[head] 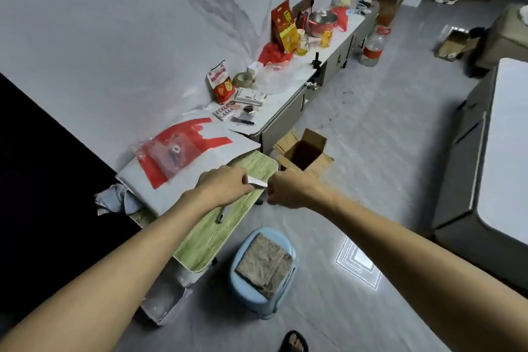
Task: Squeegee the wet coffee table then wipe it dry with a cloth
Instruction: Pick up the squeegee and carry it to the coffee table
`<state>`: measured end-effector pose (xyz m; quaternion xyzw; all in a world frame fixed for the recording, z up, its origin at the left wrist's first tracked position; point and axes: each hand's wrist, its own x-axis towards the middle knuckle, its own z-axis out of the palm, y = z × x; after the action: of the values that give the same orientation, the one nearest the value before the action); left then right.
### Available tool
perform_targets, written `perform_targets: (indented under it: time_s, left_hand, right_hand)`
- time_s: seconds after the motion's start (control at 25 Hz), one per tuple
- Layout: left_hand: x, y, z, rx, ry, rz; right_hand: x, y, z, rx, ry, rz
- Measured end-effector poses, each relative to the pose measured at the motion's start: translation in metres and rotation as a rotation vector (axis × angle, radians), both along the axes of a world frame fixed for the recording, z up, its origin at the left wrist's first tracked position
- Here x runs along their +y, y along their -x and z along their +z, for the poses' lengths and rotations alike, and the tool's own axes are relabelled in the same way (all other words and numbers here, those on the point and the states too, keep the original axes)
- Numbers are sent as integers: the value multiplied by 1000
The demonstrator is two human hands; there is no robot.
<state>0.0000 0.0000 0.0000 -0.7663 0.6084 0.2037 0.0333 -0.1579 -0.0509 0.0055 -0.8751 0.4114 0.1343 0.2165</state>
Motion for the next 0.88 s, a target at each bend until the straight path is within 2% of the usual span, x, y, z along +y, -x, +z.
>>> perform_targets:
  time_s: [0.16,0.32,0.56,0.68,0.8,0.88]
  left_hand:
    - [-56,-20,-77,13,-70,86]
    - [-102,-55,-166,34,-38,181]
    - [-136,-92,-350,148,-155,362]
    - [-141,-117,-405,174,-181,453]
    - [-143,-136,-445,59,-192,412]
    - [-142,-140,-462,52,-205,374]
  right_hand:
    - [-62,-31,-60,65,9,1]
    - [-104,-62,-119,4,31,17]
    - [-139,-89,-244,18,-19,-45]
    - [-142,-99,-279,-14,-58,-83]
    - [-140,-103,-307,-17,-113,-107]
    - [-139,-100,-321,-20,-141,-143]
